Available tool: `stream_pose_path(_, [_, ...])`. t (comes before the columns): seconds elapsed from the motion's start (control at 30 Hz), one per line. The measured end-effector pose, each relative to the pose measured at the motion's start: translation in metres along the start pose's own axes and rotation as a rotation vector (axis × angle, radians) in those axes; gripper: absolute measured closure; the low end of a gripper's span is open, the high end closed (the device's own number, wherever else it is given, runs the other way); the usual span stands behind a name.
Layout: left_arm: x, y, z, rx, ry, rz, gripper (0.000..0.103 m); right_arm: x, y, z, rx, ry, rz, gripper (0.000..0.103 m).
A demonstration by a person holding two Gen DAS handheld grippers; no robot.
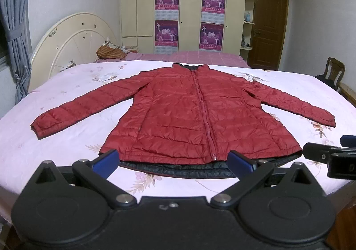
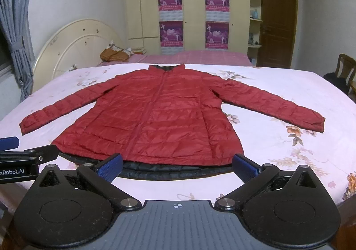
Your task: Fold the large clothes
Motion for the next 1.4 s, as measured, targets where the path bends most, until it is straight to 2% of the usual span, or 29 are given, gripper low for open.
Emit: stream_pose_path(1.4, [-0.0005,0.006,-0.0064,0.001,-0.002,0.01,0.0,-0.0006,0.0005,-0.0003,-0.004,-0.005,0.003,0.0])
Point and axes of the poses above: each gripper's, at about its wrist camera, not at the fingertips, and x roughly the way its jaws point, z to its right, y to its top, the point moved 6 cm from there along x, roughly the way its jaws point, and after that the axes turned 9 degrees about -z, right-handed, at the moved point
